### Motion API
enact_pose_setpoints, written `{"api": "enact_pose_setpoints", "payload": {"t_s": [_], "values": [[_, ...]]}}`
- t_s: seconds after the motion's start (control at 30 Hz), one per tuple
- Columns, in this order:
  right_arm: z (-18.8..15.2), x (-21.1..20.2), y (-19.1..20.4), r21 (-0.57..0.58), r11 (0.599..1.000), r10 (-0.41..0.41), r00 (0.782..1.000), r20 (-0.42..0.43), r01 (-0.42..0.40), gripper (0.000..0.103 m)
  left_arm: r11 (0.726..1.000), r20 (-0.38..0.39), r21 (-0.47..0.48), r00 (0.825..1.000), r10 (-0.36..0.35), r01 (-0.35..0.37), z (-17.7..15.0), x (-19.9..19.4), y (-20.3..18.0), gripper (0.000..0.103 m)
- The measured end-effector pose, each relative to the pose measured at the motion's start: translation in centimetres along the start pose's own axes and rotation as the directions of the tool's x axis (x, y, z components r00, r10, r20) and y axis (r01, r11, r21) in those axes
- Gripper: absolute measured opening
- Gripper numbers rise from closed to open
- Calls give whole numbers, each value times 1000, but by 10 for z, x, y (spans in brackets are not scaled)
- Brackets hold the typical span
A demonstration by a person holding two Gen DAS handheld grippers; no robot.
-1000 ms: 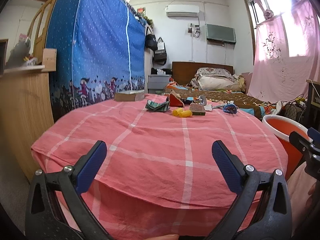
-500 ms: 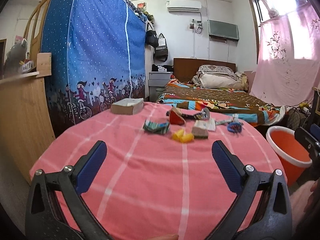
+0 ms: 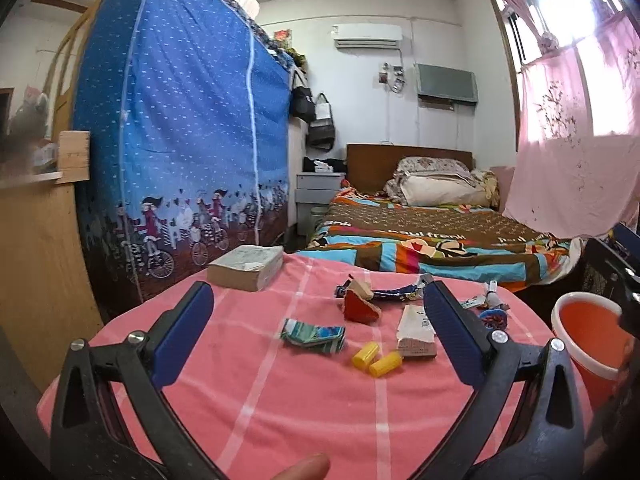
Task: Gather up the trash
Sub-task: 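Grasp the yellow cap with the left tool while the right tool grasps the blue mesh item, then carry the yellow cap and blue mesh item to the orange bucket and release both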
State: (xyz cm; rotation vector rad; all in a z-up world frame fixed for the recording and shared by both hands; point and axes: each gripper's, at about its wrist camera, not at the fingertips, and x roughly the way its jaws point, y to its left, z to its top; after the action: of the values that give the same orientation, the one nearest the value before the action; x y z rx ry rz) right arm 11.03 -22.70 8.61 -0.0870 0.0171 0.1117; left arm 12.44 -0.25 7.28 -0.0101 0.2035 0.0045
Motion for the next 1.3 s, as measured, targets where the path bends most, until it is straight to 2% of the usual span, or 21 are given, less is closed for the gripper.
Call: {"api": "enact_pose_setpoints", "payload": {"t_s": [0.07,0.17,0.27,0.3,0.33,0.4,0.47,0.53,0.57,0.67,0.8,0.83,0.87,0.93,1.0,1.07,1.3], "values": [[-4,11,-3,-1,1000,1,1000,-12,-1,103,1000,-10,19,1000,-9,9,-1,6,-3,103],[-12,31,-8,-1,1000,30,998,-61,-30,103,999,-65,31,997,-32,35,-5,18,-8,103],[-22,43,-10,-2,999,47,993,-111,-48,103,996,-163,13,983,-79,83,-10,32,-11,103],[-26,47,-10,-1,999,49,990,-135,-50,103,995,-183,10,979,-91,95,-12,35,-13,100],[-29,52,-10,5,998,61,984,-168,-61,103,993,-217,6,970,-112,116,-14,39,-15,98],[-34,61,-10,18,996,84,972,-219,-82,101,990,-269,4,953,-136,143,-18,46,-20,87],[-39,70,-10,29,995,100,959,-267,-96,95,987,-342,4,927,-151,163,-24,57,-28,79],[-44,77,-11,36,994,113,944,-311,-107,90,985,-432,-18,887,-165,174,-32,71,-33,75],[-47,82,-11,45,992,128,931,-341,-120,87,985,-461,-27,872,-165,172,-35,75,-35,73],[-53,93,-10,55,989,150,903,-403,-140,79,987,-511,-55,844,-160,154,-39,84,-35,70],[-62,109,-6,53,986,165,855,-492,-159,72,992,-561,-81,818,-126,97,-43,96,-36,63],[-66,116,-4,49,986,162,836,-525,-160,68,993,-571,-83,813,-115,82,-45,98,-36,62],[-68,120,-3,49,986,161,825,-542,-161,60,994,-573,-82,813,-104,70,-45,100,-37,62],[-75,131,-1,71,984,175,788,-591,-166,52,996,-576,-78,813,-83,47,-43,103,-39,59],[-79,137,-2,102,980,197,768,-610,-171,49,998,-582,-63,811,-61,29,-43,104,-41,45],[-78,138,-4,131,976,219,764,-607,-176,38,998,-584,-53,811,-44,16,-43,103,-42,37],[-75,126,-5,165,963,269,772,-575,-213,37,998,-557,-63,829,-56,25,-43,87,-41,35]]}}
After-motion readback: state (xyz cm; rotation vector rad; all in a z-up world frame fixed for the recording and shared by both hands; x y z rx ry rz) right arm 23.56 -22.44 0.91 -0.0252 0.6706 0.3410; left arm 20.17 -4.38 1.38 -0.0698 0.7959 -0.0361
